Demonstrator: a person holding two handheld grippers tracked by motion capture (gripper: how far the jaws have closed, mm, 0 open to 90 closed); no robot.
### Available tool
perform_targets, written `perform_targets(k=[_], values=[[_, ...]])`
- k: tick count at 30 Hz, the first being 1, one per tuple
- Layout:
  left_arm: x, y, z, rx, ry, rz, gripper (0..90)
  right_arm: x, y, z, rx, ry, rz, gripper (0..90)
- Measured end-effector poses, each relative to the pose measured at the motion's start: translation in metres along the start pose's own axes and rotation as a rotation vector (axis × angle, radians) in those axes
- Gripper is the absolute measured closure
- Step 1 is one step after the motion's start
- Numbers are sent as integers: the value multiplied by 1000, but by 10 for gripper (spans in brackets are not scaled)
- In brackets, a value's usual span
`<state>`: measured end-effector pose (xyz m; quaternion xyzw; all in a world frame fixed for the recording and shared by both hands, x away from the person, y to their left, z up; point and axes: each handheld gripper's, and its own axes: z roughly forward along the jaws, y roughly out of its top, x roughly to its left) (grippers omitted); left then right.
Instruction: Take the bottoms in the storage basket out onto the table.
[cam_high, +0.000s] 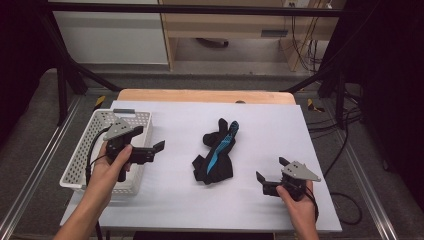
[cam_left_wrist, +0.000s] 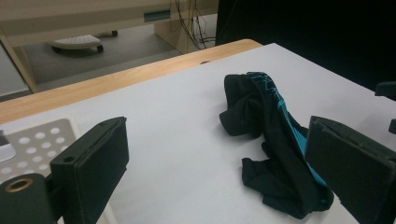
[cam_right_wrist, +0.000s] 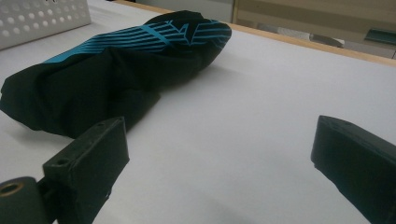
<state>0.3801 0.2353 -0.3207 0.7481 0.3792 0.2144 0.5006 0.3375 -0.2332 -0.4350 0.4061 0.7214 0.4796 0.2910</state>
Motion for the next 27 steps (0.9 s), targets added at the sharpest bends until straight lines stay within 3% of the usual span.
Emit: perform_targets(k=[5,23,27], values=[[3,-3,-2,-13,0,-5,68,1,0,1,6,4,-2,44],[4,-32,-10,18,-3,-12,72,1,-1,2,13,9,-8,48],[6,-39,-11,16,-29,-55,72,1,-1,2,14,8,-8,48]])
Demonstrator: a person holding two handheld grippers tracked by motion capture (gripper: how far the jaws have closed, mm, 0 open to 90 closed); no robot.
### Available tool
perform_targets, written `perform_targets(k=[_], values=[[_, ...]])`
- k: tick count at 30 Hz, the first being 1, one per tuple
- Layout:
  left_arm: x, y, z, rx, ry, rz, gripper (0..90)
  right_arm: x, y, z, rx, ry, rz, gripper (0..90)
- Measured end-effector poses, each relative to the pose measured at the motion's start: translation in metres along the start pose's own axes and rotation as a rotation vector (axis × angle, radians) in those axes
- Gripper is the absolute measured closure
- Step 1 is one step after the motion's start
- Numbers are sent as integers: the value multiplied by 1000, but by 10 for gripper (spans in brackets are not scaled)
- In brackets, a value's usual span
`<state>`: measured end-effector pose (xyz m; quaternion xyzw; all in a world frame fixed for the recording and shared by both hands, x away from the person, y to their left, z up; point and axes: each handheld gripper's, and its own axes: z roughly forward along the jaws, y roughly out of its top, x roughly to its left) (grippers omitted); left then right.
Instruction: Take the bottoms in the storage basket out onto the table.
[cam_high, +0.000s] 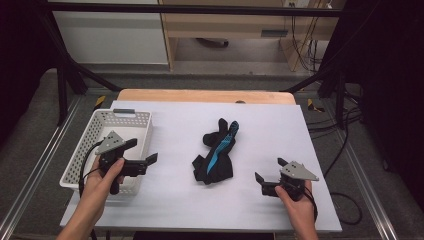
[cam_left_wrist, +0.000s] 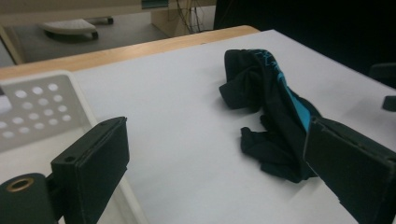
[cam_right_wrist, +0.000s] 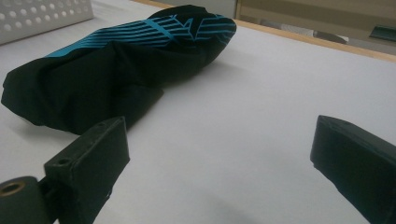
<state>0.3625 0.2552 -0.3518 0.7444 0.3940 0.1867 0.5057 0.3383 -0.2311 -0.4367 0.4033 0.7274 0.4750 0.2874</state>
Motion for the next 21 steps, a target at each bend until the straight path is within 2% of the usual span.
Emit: perform_targets(k=[2,8,13,16,21], values=[[0,-3,0,16,25,28,70,0,0,0,0,0,1,48],[4,-9,-3,16,41,31,70,0,0,0,0,-1,3,47],[7,-18,-6,23,38,22,70,-1,0,-1,-2,-3,4,47],[7,-23,-8,34,46,44,70,-1,0,-1,-2,-3,6,47],[9,-28,-13,31,41,33,70,-1,0,-1,-1,-4,6,47]])
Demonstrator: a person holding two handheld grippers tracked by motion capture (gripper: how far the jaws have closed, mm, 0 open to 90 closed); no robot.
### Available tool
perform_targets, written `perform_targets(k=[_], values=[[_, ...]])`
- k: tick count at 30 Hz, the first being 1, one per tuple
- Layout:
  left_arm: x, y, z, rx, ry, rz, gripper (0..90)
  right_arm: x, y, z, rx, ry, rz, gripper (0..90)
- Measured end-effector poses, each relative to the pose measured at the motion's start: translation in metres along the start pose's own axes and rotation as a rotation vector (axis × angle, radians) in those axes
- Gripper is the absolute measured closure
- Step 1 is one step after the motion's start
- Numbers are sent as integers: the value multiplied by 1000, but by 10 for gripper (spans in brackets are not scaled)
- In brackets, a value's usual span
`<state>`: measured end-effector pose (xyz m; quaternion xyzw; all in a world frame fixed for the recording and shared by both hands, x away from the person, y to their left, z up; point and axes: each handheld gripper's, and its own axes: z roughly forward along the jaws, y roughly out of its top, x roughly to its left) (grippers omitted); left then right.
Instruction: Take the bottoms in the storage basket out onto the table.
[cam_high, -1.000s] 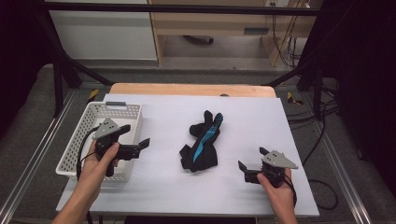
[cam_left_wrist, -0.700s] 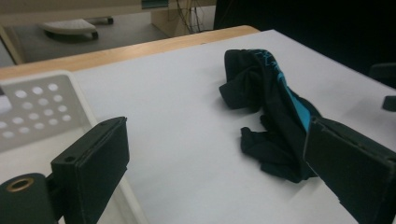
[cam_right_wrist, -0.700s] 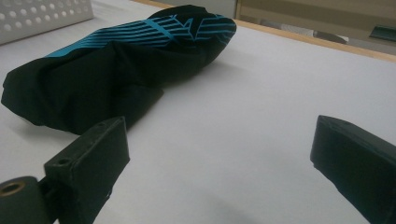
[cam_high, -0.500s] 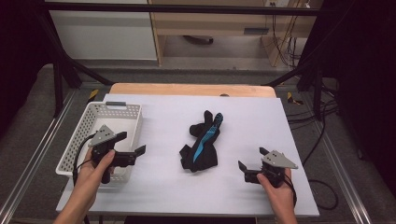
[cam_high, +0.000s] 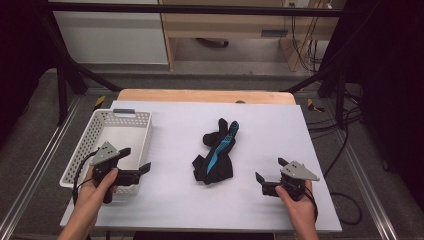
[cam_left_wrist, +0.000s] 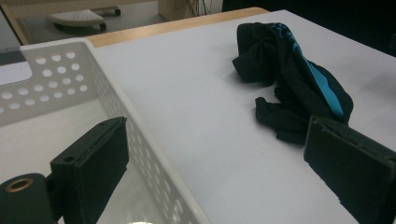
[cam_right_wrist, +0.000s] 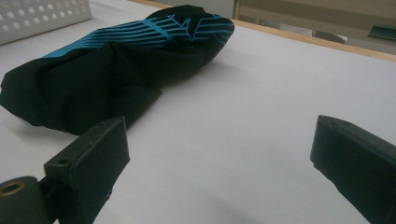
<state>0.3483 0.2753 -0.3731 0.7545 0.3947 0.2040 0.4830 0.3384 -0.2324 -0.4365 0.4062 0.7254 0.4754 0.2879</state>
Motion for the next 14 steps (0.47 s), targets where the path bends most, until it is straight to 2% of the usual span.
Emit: perform_targets(k=[12,14], values=[[1,-5,-5,1,7,12,70,0,-1,0,4,-3,3,47],[-2,-3,-5,2,8,29,70,-1,-1,0,3,-4,3,47]])
